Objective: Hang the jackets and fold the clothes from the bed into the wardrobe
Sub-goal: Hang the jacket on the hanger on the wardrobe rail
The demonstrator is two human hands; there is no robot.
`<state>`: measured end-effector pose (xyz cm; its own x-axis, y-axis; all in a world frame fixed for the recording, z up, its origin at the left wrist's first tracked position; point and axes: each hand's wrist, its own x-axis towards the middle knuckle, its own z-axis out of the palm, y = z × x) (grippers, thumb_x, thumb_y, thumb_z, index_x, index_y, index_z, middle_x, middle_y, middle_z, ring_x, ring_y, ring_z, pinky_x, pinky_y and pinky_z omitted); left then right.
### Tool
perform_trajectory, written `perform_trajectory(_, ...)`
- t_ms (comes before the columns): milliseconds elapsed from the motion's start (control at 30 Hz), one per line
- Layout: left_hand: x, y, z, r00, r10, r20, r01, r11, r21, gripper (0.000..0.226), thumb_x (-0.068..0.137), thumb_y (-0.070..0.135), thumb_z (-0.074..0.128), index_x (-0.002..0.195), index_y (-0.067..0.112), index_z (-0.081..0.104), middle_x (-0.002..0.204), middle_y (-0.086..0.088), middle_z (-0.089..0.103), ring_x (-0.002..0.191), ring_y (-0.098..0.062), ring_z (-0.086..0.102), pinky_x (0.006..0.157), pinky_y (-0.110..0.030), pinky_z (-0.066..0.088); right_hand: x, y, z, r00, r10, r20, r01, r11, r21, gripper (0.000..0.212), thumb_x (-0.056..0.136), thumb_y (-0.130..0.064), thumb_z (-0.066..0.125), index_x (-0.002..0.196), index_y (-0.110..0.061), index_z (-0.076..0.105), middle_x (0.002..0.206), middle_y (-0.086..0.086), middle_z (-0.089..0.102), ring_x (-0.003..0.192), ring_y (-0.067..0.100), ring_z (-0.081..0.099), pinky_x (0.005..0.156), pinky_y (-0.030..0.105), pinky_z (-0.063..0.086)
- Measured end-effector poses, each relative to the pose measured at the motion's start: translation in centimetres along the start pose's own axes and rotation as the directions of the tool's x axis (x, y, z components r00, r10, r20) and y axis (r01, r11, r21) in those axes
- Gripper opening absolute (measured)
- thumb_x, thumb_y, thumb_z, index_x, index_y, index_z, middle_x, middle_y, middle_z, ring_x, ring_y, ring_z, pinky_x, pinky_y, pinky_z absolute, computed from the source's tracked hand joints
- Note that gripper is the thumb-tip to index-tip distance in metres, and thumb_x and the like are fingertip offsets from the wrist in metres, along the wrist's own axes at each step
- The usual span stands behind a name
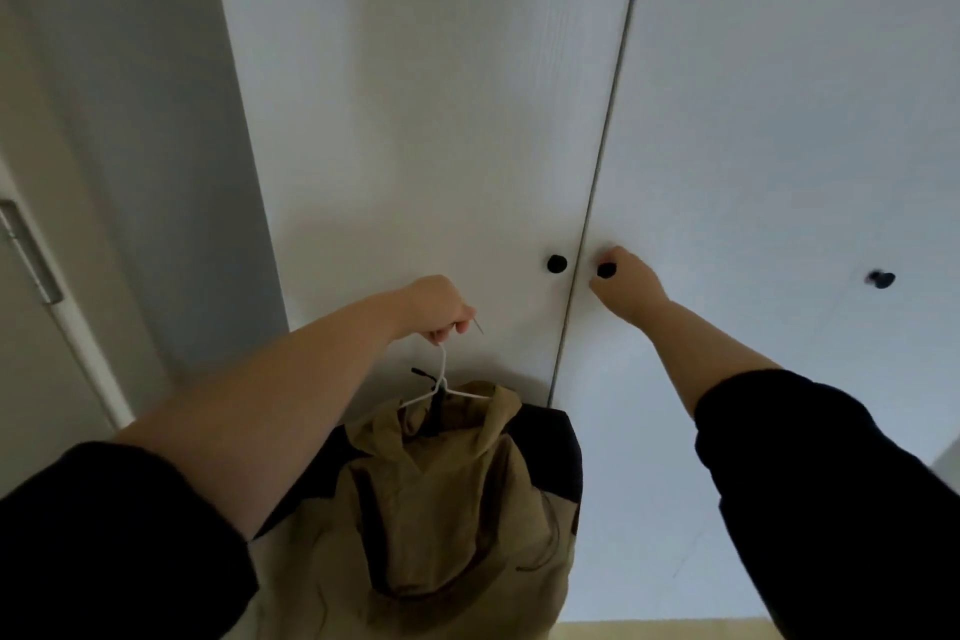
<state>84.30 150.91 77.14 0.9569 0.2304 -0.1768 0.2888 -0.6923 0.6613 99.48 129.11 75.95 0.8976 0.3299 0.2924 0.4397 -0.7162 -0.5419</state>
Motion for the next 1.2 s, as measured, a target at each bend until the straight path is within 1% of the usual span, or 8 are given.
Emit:
perform_trajectory(133,1.8,0.6,1.4,1.0,0.015,0.024,-0.016,0.999,0.04,0.03,0.093,0.013,0.05,0.064,0.007,0.057,0.054,-0.006,0.049,0.05,-0.018,0.047,0.06,-0.028,0.049,-2.4,0.7,-0.5,0.992,-0.021,-0.125,0.035,0.993,0.113,0.009,0.087,-0.019,0.052,0.091,-0.014,0.059,0.082,-0.002,0.06,0.076,0.017,0.055,0.062,0.024,0.039)
perform_trajectory(300,3.0,3.8,4.1,0.981,0.07,0.182,-0.092,0.989,0.116,0.027,0.092,0.013,0.053,0.066,0.007,0.057,0.051,-0.003,0.047,0.049,-0.016,0.048,0.058,-0.027,0.05,-8.9,2.5,-1.9,0.968,-0.039,-0.247,0.112,0.951,0.287,0.019,0.088,-0.024,0.048,0.073,-0.014,0.052,0.063,-0.004,0.049,0.054,0.0,0.043,0.053,0.01,0.038)
perform_trajectory(533,3.5,10.7,11.7,0.806,0.178,0.565,-0.34,0.92,0.196,0.032,0.098,0.019,0.048,0.07,0.012,0.062,0.05,0.003,0.048,0.049,-0.012,0.048,0.061,-0.027,0.047,-17.0,6.1,-6.3,0.933,0.08,-0.351,0.069,0.917,0.393,0.029,0.095,-0.019,0.044,0.068,-0.015,0.054,0.062,-0.006,0.05,0.058,-0.002,0.048,0.057,0.008,0.041)
perform_trajectory(800,1.7,18.3,21.1,0.642,0.245,0.726,-0.487,0.862,0.14,0.035,0.098,0.013,0.045,0.066,0.009,0.058,0.046,0.001,0.037,0.046,-0.013,0.039,0.057,-0.026,0.044,-22.5,11.9,-13.0,0.802,0.447,-0.397,-0.164,0.803,0.572,0.032,0.093,-0.015,0.037,0.064,-0.008,0.046,0.061,0.001,0.049,0.057,0.006,0.048,0.057,0.021,0.042)
perform_trajectory(900,0.9,19.9,23.5,0.621,0.272,0.735,-0.487,0.869,0.09,0.035,0.096,0.009,0.045,0.064,0.008,0.056,0.04,0.003,0.034,0.04,-0.012,0.037,0.058,-0.026,0.045,-24.4,14.9,-16.4,0.747,0.596,-0.294,-0.182,0.609,0.772,0.026,0.088,-0.017,0.036,0.083,0.001,0.055,0.074,0.011,0.055,0.069,0.022,0.055,0.066,0.032,0.046)
perform_trajectory(1033,0.4,21.5,25.5,0.606,0.277,0.746,-0.476,0.877,0.06,0.032,0.095,0.008,0.043,0.066,0.009,0.055,0.036,0.005,0.035,0.035,-0.008,0.04,0.056,-0.024,0.045,-26.3,17.4,-20.3,0.663,0.675,-0.323,-0.125,0.525,0.842,0.027,0.089,-0.017,0.033,0.063,-0.017,0.043,0.049,-0.006,0.053,0.046,0.011,0.049,0.051,0.025,0.037)
perform_trajectory(1100,0.3,22.1,26.0,0.625,0.283,0.728,-0.457,0.888,0.047,0.03,0.094,0.008,0.042,0.067,0.009,0.055,0.036,0.004,0.037,0.036,-0.007,0.042,0.053,-0.022,0.045,-26.6,18.5,-21.3,0.634,0.69,-0.348,-0.129,0.538,0.833,0.031,0.094,-0.025,0.036,0.065,-0.019,0.044,0.049,-0.007,0.048,0.046,0.012,0.043,0.046,0.021,0.035)
perform_trajectory(1200,0.4,22.7,26.0,0.668,0.284,0.688,-0.394,0.919,0.003,0.03,0.095,0.008,0.04,0.069,0.009,0.055,0.036,0.005,0.035,0.035,-0.008,0.042,0.056,-0.025,0.046,-27.0,20.0,-21.5,0.626,0.661,-0.414,-0.269,0.681,0.681,0.019,0.097,-0.03,0.043,0.082,-0.019,0.04,0.072,-0.003,0.046,0.063,0.012,0.044,0.058,0.025,0.037)
